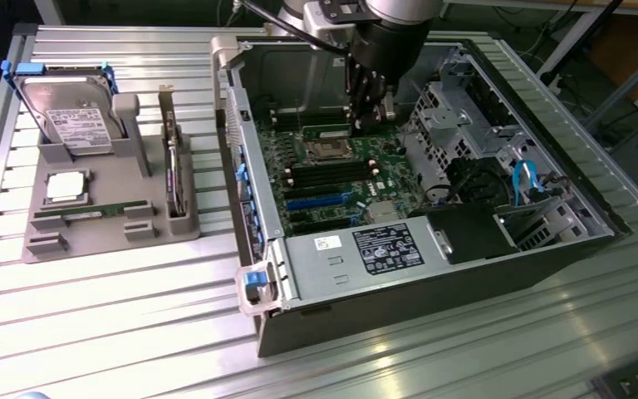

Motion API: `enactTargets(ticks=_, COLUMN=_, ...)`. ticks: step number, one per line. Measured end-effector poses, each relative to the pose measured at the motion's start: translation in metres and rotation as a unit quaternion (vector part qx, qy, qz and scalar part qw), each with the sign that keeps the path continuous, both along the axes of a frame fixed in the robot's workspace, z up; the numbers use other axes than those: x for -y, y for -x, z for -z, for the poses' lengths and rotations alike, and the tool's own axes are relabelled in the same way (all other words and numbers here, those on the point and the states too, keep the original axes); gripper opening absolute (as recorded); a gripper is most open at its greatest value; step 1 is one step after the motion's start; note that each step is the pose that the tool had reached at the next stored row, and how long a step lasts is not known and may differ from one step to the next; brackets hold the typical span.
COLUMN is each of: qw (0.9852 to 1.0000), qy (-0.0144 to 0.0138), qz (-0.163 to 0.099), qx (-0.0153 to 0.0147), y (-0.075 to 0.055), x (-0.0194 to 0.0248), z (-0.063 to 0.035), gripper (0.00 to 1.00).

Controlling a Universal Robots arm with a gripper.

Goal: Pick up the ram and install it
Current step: 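Insert the ram into the slot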

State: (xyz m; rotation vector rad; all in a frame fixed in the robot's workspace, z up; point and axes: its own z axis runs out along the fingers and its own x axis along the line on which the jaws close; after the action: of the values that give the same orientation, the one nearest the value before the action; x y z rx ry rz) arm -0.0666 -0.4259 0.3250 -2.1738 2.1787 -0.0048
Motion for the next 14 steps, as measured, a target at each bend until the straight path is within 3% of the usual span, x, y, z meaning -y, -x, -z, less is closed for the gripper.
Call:
enactTargets(ticks=4, qw=0.9999, qy=0.0106, qz=0.000, qx=0.0000, y=0.000, x=0.0000, z=0.0081, gripper=0.14)
enactTargets(ticks=5, qw=0.9999, qy=0.0118, qz=0.000, qx=0.0000, y=0.000, x=0.0000, z=0.0087, gripper=0.14)
enactTargets(ticks=14, qw=0.9999, qy=0.0124, qz=0.000, qx=0.0000, y=0.000, x=0.0000, z=0.0125, gripper=0.14)
